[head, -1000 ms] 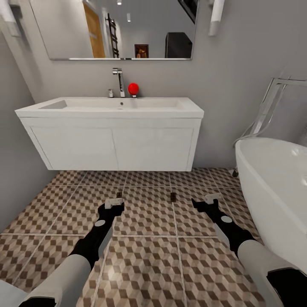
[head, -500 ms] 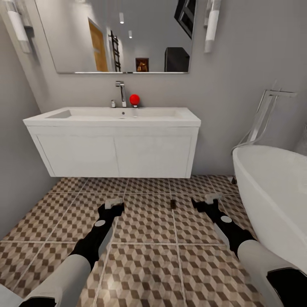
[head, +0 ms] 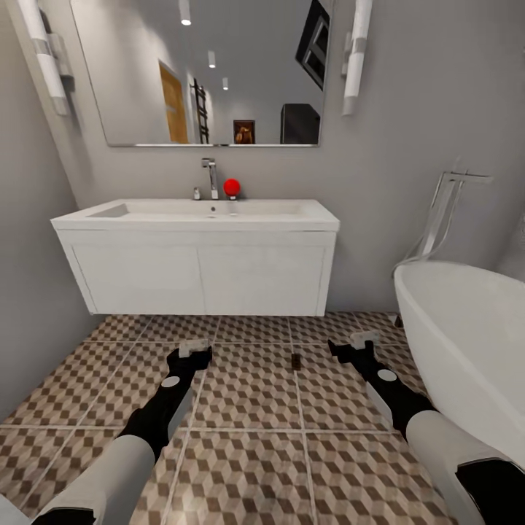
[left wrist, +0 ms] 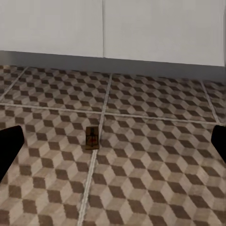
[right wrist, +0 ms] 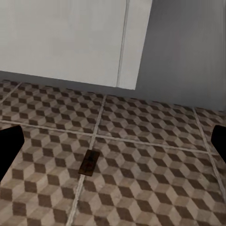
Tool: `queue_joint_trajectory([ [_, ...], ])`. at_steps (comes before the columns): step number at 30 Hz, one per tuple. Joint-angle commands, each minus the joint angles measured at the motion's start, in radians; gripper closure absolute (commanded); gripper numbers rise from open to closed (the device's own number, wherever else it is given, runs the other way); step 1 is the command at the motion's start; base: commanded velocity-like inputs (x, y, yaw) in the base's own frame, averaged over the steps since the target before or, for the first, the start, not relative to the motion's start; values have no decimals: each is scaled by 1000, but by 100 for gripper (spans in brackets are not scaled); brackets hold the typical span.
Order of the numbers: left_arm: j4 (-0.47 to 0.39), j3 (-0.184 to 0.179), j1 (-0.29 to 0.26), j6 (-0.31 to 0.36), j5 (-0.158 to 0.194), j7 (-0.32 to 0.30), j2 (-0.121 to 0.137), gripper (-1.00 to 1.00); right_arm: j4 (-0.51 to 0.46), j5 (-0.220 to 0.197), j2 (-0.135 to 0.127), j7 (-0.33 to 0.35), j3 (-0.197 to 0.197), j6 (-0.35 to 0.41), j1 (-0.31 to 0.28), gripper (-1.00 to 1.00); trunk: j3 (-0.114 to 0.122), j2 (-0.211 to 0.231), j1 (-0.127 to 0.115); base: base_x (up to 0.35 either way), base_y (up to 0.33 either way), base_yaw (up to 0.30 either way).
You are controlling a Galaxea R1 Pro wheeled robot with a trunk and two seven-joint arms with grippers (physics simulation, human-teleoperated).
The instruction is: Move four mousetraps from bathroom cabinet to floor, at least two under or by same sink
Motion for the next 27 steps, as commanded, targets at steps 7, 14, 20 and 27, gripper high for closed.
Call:
queue_joint_trajectory([
  [7, 0, 0, 0, -2, 1, 4, -1, -100, 1, -11, -1, 2, 5, -4, -1, -100, 26, 1, -3, 0, 0, 0],
  [14, 1, 0, 0, -2, 1, 4, -2, -100, 1, -11, -1, 2, 5, -4, -1, -100, 53, 3, -6, 0, 0, 0],
  [20, 1, 0, 0, -2, 1, 4, -3, -100, 1, -11, -1, 2, 6, -4, -1, -100, 72, 45, -29, 0, 0, 0],
  [27, 2, 0, 0, -2, 1, 4, -3, -100, 1, -11, -1, 2, 7, -4, -1, -100, 94, 94, -56, 0, 0, 0],
])
